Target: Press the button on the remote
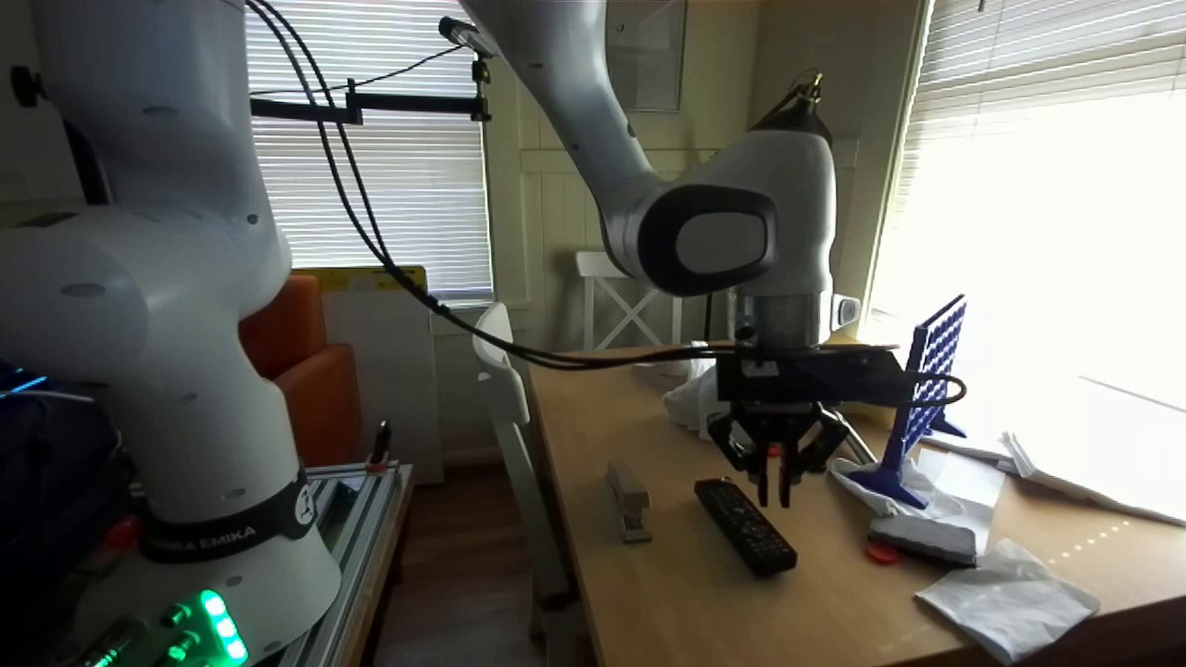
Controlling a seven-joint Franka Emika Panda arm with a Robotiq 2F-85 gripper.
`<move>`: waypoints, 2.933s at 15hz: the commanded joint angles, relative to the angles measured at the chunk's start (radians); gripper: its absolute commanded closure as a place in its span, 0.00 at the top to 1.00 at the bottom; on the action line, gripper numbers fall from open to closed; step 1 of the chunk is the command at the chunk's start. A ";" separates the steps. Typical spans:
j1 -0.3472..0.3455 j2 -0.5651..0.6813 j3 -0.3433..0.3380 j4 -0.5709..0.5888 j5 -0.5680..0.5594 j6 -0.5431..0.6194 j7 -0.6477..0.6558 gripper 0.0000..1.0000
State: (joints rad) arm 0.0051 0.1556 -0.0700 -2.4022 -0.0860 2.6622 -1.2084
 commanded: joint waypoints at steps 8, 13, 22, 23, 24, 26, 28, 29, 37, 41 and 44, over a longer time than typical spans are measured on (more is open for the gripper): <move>-0.045 0.048 0.060 0.004 -0.016 0.046 0.012 0.01; -0.066 0.114 0.069 0.024 -0.008 0.058 0.000 0.00; -0.095 0.179 0.078 0.045 -0.020 0.112 0.012 0.00; -0.099 0.185 0.082 0.050 -0.018 0.118 0.007 0.00; -0.101 0.192 0.086 0.054 -0.018 0.119 0.005 0.00; -0.104 0.204 0.092 0.061 -0.020 0.121 0.006 0.00; -0.104 0.214 0.095 0.068 -0.023 0.123 0.008 0.00; -0.104 0.218 0.096 0.070 -0.024 0.124 0.009 0.00; -0.103 0.235 0.096 0.085 -0.032 0.114 0.014 0.00; -0.098 0.231 0.091 0.083 -0.040 0.109 0.019 0.00; -0.096 0.229 0.087 0.083 -0.045 0.100 0.024 0.00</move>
State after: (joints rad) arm -0.0774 0.3659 0.0105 -2.3382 -0.0903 2.7615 -1.2074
